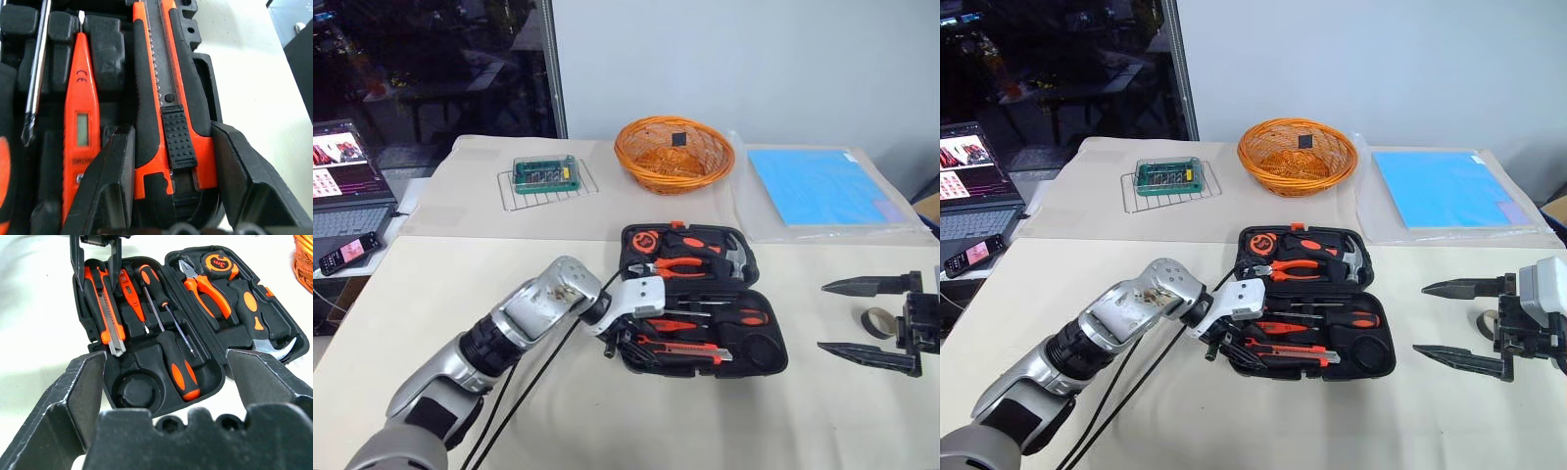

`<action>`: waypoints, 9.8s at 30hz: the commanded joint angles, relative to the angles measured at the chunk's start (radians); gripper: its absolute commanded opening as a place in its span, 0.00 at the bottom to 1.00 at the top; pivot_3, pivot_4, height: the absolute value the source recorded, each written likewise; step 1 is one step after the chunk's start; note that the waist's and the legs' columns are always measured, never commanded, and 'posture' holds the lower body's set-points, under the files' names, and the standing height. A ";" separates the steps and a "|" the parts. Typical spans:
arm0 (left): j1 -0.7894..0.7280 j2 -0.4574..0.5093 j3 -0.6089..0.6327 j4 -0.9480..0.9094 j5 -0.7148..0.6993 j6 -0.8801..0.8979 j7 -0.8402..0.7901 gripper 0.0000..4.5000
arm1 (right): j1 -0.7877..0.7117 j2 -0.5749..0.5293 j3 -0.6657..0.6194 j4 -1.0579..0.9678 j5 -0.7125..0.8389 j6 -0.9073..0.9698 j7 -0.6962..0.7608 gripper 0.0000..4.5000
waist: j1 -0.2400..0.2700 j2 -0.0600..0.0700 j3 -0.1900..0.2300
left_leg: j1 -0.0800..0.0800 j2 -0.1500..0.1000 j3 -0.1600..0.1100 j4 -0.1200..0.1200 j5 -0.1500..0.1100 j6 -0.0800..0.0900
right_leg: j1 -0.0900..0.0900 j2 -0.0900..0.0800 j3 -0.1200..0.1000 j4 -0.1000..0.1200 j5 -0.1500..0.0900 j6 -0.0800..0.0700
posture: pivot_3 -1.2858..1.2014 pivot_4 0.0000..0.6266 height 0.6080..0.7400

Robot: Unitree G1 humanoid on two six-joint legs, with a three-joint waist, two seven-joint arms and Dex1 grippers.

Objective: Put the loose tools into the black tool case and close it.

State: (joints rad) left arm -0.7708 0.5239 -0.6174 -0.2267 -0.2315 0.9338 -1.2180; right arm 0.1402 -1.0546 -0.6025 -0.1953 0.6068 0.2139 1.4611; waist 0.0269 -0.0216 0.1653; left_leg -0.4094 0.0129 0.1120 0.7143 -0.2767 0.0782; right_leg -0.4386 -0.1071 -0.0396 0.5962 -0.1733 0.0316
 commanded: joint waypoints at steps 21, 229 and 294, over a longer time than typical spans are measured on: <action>0.226 -0.005 0.148 -0.003 -0.131 -0.225 0.030 0.01 | 0.024 -0.010 -0.040 -0.052 0.019 0.017 -0.011 1.00 | -0.005 0.001 0.000 | 0.005 0.000 0.000 0.001 0.001 -0.002 | 0.003 0.000 0.001 0.001 0.001 -0.001 | 0.52 0.24 1.00; 0.295 -0.103 0.575 0.072 -0.093 -0.461 0.576 0.01 | -0.712 0.510 0.421 0.182 -0.218 0.276 -0.740 0.01 | -0.027 -0.003 0.002 | -0.021 -0.006 0.003 -0.021 0.021 -0.015 | -0.027 -0.005 -0.010 -0.004 0.022 0.002 | 0.52 0.24 1.00; 0.179 0.156 0.282 0.082 -0.126 -0.363 0.009 0.57 | -0.213 0.440 0.560 -0.376 -0.218 0.556 -0.798 0.86 | -0.017 -0.004 -0.001 | -0.006 0.001 0.007 0.000 0.010 -0.004 | -0.011 0.000 -0.001 -0.001 0.014 0.000 | 0.52 0.24 1.00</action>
State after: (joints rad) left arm -0.5904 0.6716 -0.3240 -0.1593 -0.3823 0.5751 -1.1961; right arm -0.0565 -0.6182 -0.0428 -0.5654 0.3963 0.8023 0.6829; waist 0.0095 -0.0260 0.1641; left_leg -0.4136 0.0144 0.1186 0.7140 -0.2672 0.0720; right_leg -0.4482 -0.1072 -0.0410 0.5958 -0.1587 0.0309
